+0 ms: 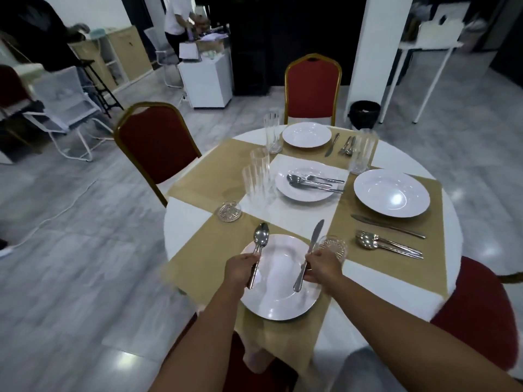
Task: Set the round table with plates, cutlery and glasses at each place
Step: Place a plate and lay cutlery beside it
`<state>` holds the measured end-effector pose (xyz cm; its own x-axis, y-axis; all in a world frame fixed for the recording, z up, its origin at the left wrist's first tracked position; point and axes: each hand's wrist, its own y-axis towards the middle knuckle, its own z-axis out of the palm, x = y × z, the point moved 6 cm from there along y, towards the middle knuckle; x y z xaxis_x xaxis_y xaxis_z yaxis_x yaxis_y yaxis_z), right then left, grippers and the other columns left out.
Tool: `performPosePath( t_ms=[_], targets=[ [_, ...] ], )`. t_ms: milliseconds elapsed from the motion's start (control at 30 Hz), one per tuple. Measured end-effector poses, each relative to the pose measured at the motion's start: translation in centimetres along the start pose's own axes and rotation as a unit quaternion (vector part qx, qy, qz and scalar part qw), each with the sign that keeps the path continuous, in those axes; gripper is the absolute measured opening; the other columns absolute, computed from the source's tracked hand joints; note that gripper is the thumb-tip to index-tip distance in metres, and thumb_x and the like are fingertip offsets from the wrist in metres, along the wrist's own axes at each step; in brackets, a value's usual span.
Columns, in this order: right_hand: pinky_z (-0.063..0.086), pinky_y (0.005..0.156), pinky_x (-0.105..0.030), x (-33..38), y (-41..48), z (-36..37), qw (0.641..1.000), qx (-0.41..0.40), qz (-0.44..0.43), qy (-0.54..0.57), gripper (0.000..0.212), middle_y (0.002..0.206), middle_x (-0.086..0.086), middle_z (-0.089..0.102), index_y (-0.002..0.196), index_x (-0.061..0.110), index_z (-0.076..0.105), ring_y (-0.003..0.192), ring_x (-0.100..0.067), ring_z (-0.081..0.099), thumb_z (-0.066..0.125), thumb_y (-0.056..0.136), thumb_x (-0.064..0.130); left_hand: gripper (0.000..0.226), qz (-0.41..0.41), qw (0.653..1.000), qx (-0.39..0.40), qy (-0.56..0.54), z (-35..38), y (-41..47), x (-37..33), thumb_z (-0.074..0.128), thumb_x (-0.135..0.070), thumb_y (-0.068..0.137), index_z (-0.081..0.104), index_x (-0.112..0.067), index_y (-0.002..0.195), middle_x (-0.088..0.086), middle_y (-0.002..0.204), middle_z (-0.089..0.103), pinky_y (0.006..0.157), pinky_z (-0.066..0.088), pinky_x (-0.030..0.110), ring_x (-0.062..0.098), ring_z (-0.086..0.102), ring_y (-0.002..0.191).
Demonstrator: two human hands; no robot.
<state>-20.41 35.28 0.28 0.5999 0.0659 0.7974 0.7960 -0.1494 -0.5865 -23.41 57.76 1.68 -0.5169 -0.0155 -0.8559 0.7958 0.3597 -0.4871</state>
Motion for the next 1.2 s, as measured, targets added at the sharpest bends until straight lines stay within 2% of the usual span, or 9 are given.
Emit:
performPosePath(
  t_ms=[233, 367, 467, 633, 833, 933, 1000, 1100, 1200],
  targets=[
    [0.059, 0.055, -0.036, -1.2, -3.3, 2.0, 0.998, 0.046, -0.004, -0.034, 0.005, 0.088, -0.021, 0.065, 0.093, 0.001, 0.058, 0.067, -0.031, 0.068, 0.057, 0.094, 0.006, 0.013, -0.007, 0.998, -0.038, -0.049, -3.2, -2.3, 1.7, 0.071, -0.013, 0.083, 0.073, -0.006, 0.093, 0.009, 0.079, 0.07, 0.059, 0.049, 0.025, 0.021, 0.063, 0.068],
    [0.055, 0.046, -0.028, -1.8, -4.4, 4.4, 0.996, 0.066, -0.007, -0.067, 0.008, 0.094, -0.019, 0.067, 0.099, 0.002, 0.061, 0.061, -0.024, 0.069, 0.059, 0.094, 0.008, 0.021, 0.007, 0.997, -0.074, -0.018, -5.6, -2.5, 3.3, 0.071, -0.017, 0.083, 0.074, -0.003, 0.099, 0.011, 0.088, 0.073, 0.075, 0.054, 0.032, 0.024, 0.066, 0.078],
    [0.057, 0.051, -0.028, -1.8, -5.0, 6.3, 0.995, 0.072, -0.009, -0.072, 0.013, 0.096, -0.019, 0.069, 0.103, 0.0, 0.063, 0.065, -0.023, 0.069, 0.06, 0.094, 0.008, 0.023, 0.008, 0.995, -0.101, 0.009, -7.5, -2.4, 4.0, 0.069, -0.018, 0.085, 0.073, -0.002, 0.101, 0.01, 0.09, 0.071, 0.069, 0.047, 0.024, 0.02, 0.064, 0.079],
    [0.061, 0.063, -0.033, -0.9, -5.1, 9.9, 0.995, 0.093, -0.006, -0.038, 0.011, 0.089, -0.018, 0.068, 0.098, -0.005, 0.065, 0.067, -0.025, 0.07, 0.063, 0.091, 0.003, 0.022, -0.009, 0.994, -0.111, -0.01, -10.1, -0.9, 4.2, 0.071, -0.013, 0.084, 0.072, 0.003, 0.099, 0.015, 0.095, 0.072, 0.078, 0.048, 0.028, 0.021, 0.063, 0.084],
    [0.058, 0.056, -0.028, 1.0, -5.0, 14.7, 0.997, 0.074, -0.021, -0.031, 0.008, 0.082, -0.017, 0.068, 0.086, 0.0, 0.065, 0.064, -0.025, 0.07, 0.059, 0.09, -0.001, 0.021, -0.022, 0.995, -0.099, -0.006, -12.9, 1.8, 4.0, 0.071, -0.014, 0.085, 0.072, 0.0, 0.1, 0.012, 0.092, 0.07, 0.071, 0.05, 0.025, 0.022, 0.063, 0.085],
    [0.062, 0.065, -0.036, 2.2, -4.4, 17.5, 0.995, 0.068, -0.05, -0.062, 0.016, 0.087, -0.016, 0.07, 0.079, 0.01, 0.061, 0.075, -0.032, 0.073, 0.054, 0.089, -0.001, 0.023, -0.023, 0.995, -0.098, 0.011, -14.0, 4.0, 3.9, 0.07, -0.019, 0.085, 0.073, -0.003, 0.102, 0.014, 0.099, 0.072, 0.083, 0.051, 0.032, 0.027, 0.067, 0.092],
    [0.062, 0.069, -0.042, 2.7, -3.5, 19.0, 0.993, 0.057, -0.062, -0.08, 0.016, 0.091, -0.014, 0.07, 0.084, 0.013, 0.061, 0.078, -0.034, 0.073, 0.052, 0.086, 0.0, 0.018, -0.021, 0.994, -0.105, 0.02, -14.4, 5.3, 3.6, 0.07, -0.02, 0.086, 0.074, -0.005, 0.096, 0.013, 0.097, 0.073, 0.084, 0.051, 0.034, 0.028, 0.067, 0.091],
    [0.062, 0.068, -0.046, 2.8, -1.9, 20.9, 0.989, 0.036, -0.063, -0.128, 0.02, 0.091, -0.018, 0.07, 0.093, 0.005, 0.064, 0.075, -0.037, 0.072, 0.048, 0.083, -0.002, 0.012, -0.017, 0.993, -0.112, 0.031, -14.7, 6.8, 3.0, 0.067, -0.019, 0.088, 0.073, -0.008, 0.09, 0.009, 0.09, 0.07, 0.077, 0.048, 0.029, 0.023, 0.062, 0.081],
    [0.061, 0.067, -0.041, 2.4, -0.8, 22.8, 0.973, 0.033, -0.073, -0.216, 0.023, 0.084, -0.016, 0.071, 0.1, 0.0, 0.064, 0.074, -0.034, 0.072, 0.05, 0.082, 0.003, 0.016, -0.011, 0.991, -0.127, 0.049, -15.0, 8.1, 2.6, 0.065, -0.019, 0.088, 0.074, -0.007, 0.093, 0.005, 0.084, 0.065, 0.071, 0.04, 0.024, 0.02, 0.058, 0.081]
  ],
)
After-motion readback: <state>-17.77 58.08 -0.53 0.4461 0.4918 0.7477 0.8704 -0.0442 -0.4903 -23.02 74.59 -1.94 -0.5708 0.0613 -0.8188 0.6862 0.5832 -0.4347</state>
